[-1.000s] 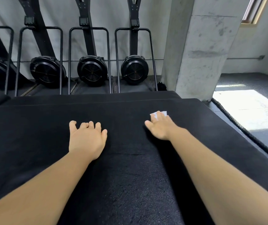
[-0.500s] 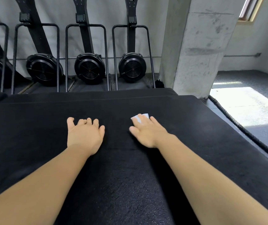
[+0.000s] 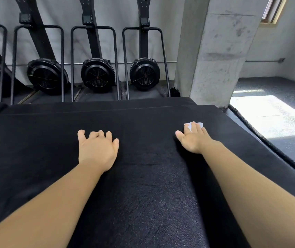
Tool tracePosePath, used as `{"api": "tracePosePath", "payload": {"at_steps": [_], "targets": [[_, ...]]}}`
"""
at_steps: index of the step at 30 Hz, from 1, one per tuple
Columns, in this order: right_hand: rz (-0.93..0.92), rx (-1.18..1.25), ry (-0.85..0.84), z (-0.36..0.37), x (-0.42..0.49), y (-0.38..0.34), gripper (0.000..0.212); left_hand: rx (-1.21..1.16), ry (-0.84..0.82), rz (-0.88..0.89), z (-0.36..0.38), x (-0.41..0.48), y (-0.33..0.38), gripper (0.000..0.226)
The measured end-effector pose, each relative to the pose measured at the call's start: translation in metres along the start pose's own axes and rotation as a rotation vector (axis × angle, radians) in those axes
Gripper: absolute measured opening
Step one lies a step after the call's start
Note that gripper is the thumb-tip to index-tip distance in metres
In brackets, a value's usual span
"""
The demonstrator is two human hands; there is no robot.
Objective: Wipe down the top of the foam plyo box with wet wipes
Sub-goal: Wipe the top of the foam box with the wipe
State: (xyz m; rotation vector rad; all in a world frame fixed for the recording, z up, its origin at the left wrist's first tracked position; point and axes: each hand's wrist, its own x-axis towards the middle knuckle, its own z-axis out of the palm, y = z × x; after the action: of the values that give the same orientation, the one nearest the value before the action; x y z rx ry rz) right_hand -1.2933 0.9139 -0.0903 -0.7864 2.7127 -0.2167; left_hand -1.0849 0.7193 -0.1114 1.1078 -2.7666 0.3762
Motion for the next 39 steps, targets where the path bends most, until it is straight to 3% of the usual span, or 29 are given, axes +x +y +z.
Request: {"api": "tracePosePath", "payload": {"at_steps": [5,9,12,15,21,27,34,39], "targets": [[-0.164,0.034,0.068,0.021,-0.046,-0.062,0.068,-0.011,0.002,-0.005,0.0,0.001,-0.001,0.041],[-0.327,-0.042,-0.067,0.047,-0.074,-0.114,0.074,-0.028,-0.002,-0.022,-0.002,0.0,0.0,0.035],[-0.437,-0.106,-0.128,0.05,-0.079,-0.122,0.069,-0.008,-0.006,-0.017,-0.002,-0.002,0.0,0.024],[-0.494,-0.101,-0.106,0.043,-0.073,-0.103,0.064,-0.017,-0.01,-0.022,-0.002,0.0,-0.001,0.035],[-0.329,-0.107,0.044,0.02,-0.034,-0.022,0.059,-0.004,-0.024,0.0,-0.001,-0.001,-0.002,0.045],[-0.13,-0.114,0.03,0.002,-0.013,0.039,0.063,-0.001,-0.027,0.006,-0.001,-0.001,-0.002,0.05],[0.025,-0.014,-0.013,0.005,-0.028,0.009,0.073,-0.002,-0.017,-0.003,-0.003,0.0,-0.001,0.047],[-0.091,-0.014,-0.015,0.024,-0.072,-0.056,0.076,-0.01,-0.004,-0.013,-0.003,-0.001,0.0,0.045]]}}
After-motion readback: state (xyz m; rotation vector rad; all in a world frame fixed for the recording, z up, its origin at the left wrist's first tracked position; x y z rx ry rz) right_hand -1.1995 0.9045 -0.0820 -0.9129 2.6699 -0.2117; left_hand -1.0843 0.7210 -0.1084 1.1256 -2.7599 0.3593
